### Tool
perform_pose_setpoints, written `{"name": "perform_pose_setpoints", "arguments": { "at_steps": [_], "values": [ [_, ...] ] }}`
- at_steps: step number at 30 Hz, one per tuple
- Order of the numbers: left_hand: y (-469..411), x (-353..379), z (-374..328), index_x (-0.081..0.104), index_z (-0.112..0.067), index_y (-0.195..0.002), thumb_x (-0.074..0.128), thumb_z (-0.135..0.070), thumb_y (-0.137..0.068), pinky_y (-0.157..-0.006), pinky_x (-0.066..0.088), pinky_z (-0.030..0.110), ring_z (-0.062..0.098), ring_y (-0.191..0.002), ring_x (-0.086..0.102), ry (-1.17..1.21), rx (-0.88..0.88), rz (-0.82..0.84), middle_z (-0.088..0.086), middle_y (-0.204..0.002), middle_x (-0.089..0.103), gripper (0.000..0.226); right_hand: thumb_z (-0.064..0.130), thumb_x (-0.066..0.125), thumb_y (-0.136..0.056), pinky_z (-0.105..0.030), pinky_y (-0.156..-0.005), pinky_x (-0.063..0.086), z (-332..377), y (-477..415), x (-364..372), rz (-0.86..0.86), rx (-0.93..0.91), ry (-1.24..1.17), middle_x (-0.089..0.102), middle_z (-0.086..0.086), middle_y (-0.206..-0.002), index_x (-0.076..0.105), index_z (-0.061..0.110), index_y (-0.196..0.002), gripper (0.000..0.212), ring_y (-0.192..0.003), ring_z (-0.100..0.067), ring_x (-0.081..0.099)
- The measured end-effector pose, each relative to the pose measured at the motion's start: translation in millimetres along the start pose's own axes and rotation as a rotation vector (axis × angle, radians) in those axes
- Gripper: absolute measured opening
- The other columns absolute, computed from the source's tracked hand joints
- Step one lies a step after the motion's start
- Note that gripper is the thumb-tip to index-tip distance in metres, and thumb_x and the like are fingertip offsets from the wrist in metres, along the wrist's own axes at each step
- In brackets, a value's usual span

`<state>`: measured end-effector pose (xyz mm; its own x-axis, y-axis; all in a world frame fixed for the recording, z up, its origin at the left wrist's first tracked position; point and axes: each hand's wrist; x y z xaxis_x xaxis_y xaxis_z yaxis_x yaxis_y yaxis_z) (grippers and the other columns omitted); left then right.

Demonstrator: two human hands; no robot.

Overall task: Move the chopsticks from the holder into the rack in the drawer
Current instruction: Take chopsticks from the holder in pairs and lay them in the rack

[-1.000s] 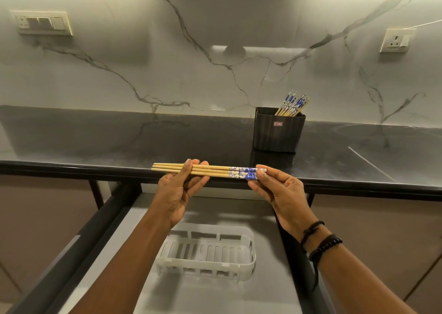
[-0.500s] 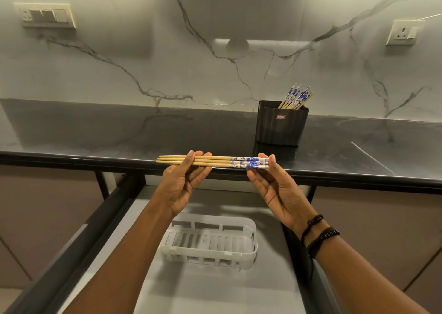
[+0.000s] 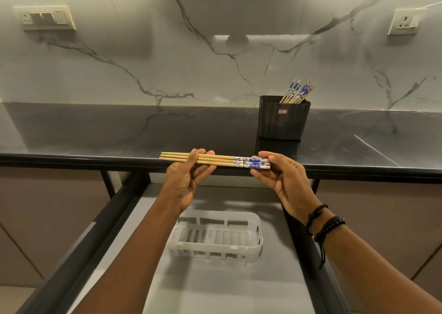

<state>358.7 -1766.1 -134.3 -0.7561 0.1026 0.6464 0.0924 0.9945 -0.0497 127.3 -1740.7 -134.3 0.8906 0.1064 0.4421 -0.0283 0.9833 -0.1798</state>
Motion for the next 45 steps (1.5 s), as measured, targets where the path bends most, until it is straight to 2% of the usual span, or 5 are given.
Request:
{"name": "perform_pose_setpoints", "arguments": {
  "at_steps": [8,18,24,37,45],
  "values": [
    [-1,-1,-1,0.064,-0.001,-0.105,0.055,-0.017,-0.095,-0.070,0.061,0.030,0.029,-0.098,0.071,-0.014,-0.016,0.013,0.020,-0.107,0.072,0.022,0.017,0.069,-0.078,-0.023,-0.071,0.061,1,5,3,0.009,-0.058,0.195,0.075,-0.017,-0.102,0.067,0.007,-0.108,0.031,-0.092,-0.026,0.074],
    [2,6,-1,0.056,-0.006,-0.124,0.059,-0.016,-0.089,-0.080,0.058,0.032,0.032,-0.113,0.064,-0.012,0.002,0.233,0.016,-0.123,0.066,0.037,0.013,0.071,-0.077,-0.022,-0.068,0.060,2,2,-4,-0.023,0.119,-0.017,0.074,-0.019,-0.104,0.077,0.009,-0.094,0.018,-0.093,-0.025,0.074],
    [2,5,1,0.063,-0.008,-0.105,0.062,-0.015,-0.086,-0.075,0.060,0.033,0.032,-0.107,0.067,0.037,0.031,0.173,0.019,-0.117,0.068,0.020,0.015,0.073,-0.077,-0.022,-0.067,0.059,-2,0,-2,0.000,0.160,0.000,0.073,-0.020,-0.107,0.076,0.010,-0.096,0.021,-0.095,-0.026,0.073],
    [0,2,4,0.066,-0.006,-0.104,0.067,-0.019,-0.081,-0.068,0.061,0.031,0.029,-0.094,0.072,0.017,0.044,0.079,0.018,-0.109,0.071,0.026,0.019,0.072,-0.073,-0.022,-0.067,0.060,-1,7,6,0.062,0.067,0.159,0.075,-0.020,-0.097,0.073,0.007,-0.103,0.032,-0.083,-0.022,0.075],
    [0,2,3,0.063,-0.004,-0.106,0.066,-0.014,-0.082,-0.065,0.060,0.031,0.029,-0.094,0.072,0.032,0.034,0.026,0.018,-0.106,0.072,0.026,0.023,0.067,-0.081,-0.024,-0.072,0.061,3,9,6,0.122,0.123,0.036,0.072,-0.021,-0.109,0.073,0.008,-0.104,0.029,-0.092,-0.024,0.074]
  ]
}}
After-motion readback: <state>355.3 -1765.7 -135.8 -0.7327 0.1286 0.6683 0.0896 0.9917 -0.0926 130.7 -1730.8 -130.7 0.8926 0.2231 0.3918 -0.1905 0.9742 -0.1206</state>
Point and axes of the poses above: each hand's wrist, its own y-axis away from the middle knuckle, its own x-axis out of the palm, z = x × y
